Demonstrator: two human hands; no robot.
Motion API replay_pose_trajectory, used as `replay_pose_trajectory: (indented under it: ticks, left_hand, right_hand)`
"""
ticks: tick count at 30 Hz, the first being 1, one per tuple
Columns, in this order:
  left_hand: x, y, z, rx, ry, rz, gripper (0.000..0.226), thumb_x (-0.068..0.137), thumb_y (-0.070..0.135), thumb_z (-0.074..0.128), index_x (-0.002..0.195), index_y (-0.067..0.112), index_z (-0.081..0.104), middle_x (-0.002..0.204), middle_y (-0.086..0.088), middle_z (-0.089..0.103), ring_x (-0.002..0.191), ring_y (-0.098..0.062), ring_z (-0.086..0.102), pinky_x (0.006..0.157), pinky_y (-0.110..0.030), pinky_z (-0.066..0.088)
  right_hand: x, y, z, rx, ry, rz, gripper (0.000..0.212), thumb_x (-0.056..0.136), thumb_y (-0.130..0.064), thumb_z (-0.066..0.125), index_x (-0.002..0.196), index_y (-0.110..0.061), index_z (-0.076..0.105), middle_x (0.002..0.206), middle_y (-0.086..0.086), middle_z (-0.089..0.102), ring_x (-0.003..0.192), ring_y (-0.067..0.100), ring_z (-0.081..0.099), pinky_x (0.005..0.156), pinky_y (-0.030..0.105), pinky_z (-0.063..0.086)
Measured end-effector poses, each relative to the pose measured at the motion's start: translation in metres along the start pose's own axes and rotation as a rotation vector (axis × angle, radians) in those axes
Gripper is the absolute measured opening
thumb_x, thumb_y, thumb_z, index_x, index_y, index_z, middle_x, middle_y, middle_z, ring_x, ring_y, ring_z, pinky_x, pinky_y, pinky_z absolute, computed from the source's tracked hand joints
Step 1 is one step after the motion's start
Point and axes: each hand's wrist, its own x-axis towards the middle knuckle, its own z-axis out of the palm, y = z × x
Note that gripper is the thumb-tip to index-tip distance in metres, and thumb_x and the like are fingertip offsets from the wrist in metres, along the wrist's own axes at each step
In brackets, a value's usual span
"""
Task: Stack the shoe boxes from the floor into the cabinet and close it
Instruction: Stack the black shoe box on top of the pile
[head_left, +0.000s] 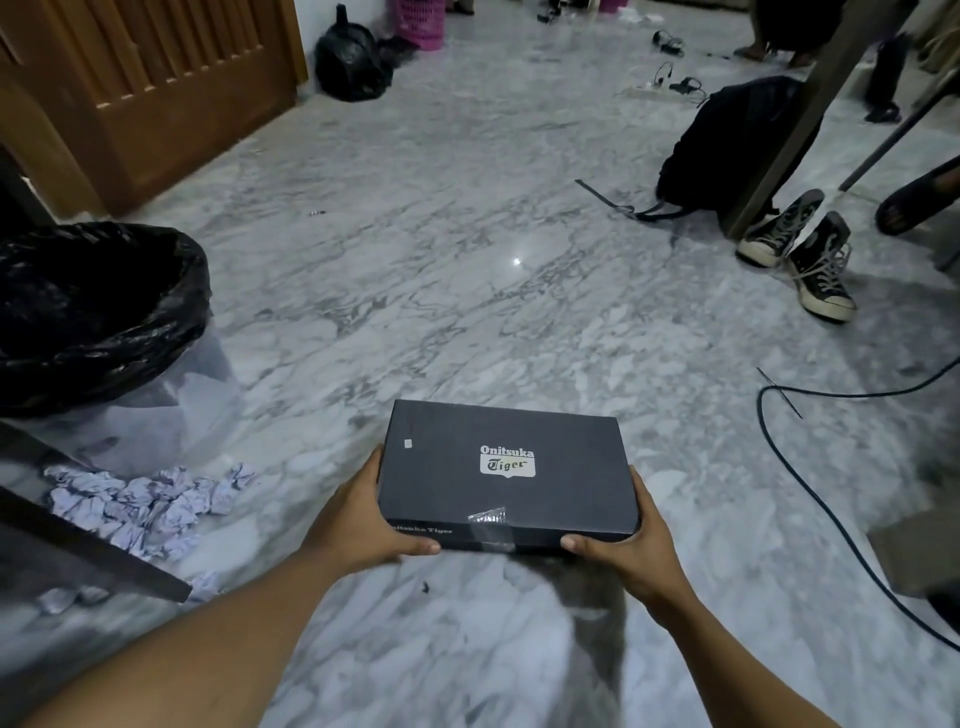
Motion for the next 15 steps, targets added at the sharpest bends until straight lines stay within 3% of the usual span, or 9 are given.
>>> replay_pose_trajectory:
  ticks: [2,7,15]
  left_hand:
    - [-0.008,0.004,-0.003,-0.008,0.020,-0.007,0.119,0.040,0.033,0.102,0.127,0.070,0.029,0.113,0.028,0.061,0.088,-0.018,0.073,0.055,-0.033,0.061]
    - [-0.054,0.013,-0.017,0.098,0.043,0.018,0.129,0.037,0.051,0.098,0.145,0.044,0.027,0.123,0.024,0.062,0.116,-0.008,0.060,0.091,-0.030,0.053]
    - [-0.173,0.006,-0.042,0.090,0.078,-0.060,0.126,0.026,0.070,0.091,0.136,0.045,0.033,0.121,0.023,0.064,0.113,-0.005,0.061,0.095,-0.036,0.054]
  right_hand:
    - [-0.008,-0.005,0.002,0.025,0.010,0.007,0.100,0.052,-0.010,0.099,0.136,-0.036,0.051,0.128,-0.010,0.066,0.117,0.011,0.063,0.095,0.035,0.055]
    - [-0.049,-0.030,0.005,0.042,0.013,0.023,0.104,0.048,-0.013,0.101,0.136,-0.037,0.051,0.127,-0.010,0.066,0.117,0.011,0.064,0.097,0.042,0.055]
    - [-0.152,-0.077,0.017,0.057,-0.053,0.090,0.099,0.048,-0.013,0.101,0.133,-0.035,0.055,0.118,-0.012,0.071,0.105,0.007,0.069,0.083,0.037,0.061]
